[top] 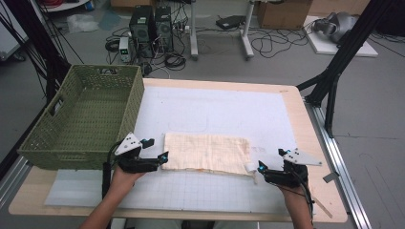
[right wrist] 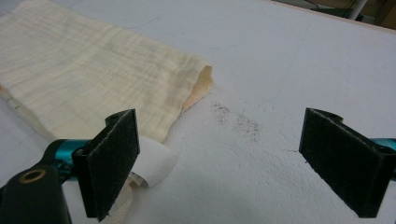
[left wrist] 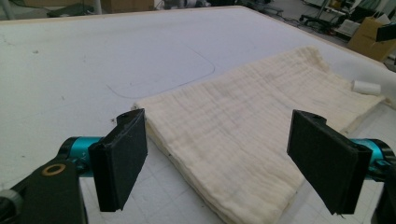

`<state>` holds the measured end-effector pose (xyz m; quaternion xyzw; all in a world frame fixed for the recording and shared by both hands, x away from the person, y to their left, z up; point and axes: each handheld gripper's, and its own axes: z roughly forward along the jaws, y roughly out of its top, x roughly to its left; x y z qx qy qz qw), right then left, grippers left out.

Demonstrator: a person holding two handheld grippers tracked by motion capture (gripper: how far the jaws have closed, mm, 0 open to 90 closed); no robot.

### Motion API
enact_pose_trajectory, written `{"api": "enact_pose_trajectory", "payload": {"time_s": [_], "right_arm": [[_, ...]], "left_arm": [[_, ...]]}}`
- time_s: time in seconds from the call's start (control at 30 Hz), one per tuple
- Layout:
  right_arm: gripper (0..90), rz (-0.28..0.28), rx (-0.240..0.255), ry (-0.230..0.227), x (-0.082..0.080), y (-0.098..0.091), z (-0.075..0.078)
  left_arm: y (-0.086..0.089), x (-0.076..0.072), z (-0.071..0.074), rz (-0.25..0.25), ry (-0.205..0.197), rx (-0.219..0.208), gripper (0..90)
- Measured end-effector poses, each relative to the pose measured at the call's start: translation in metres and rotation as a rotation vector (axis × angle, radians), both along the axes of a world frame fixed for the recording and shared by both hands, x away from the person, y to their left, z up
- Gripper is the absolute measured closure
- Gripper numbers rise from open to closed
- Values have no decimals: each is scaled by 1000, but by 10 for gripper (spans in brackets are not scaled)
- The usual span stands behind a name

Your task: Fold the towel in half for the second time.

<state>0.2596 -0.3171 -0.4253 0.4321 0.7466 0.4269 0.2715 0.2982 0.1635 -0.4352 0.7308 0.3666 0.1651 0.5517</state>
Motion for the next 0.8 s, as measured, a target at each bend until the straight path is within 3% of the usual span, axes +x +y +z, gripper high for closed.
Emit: {"api": "enact_pose_trajectory", "payload": {"time_s": [0.23, 0.33, 0.47, 0.7, 0.8], "right_arm": [[116, 8, -4, 3, 0, 2, -1], [116, 14, -10, 5, 1, 3, -2], [116, 19, -3, 8, 0, 3, -2], [116, 21, 11, 11, 1, 3, -2], [116, 19, 13, 14, 1, 3, -3]], "left_arm": [[-1, 4, 1, 1, 19, -14, 204], [1, 8, 5, 17, 29, -42, 202], [2, 16, 13, 28, 44, -30, 215], [0, 36, 28, 43, 32, -34, 245], [-7, 44, 33, 34, 52, -19, 253]]}}
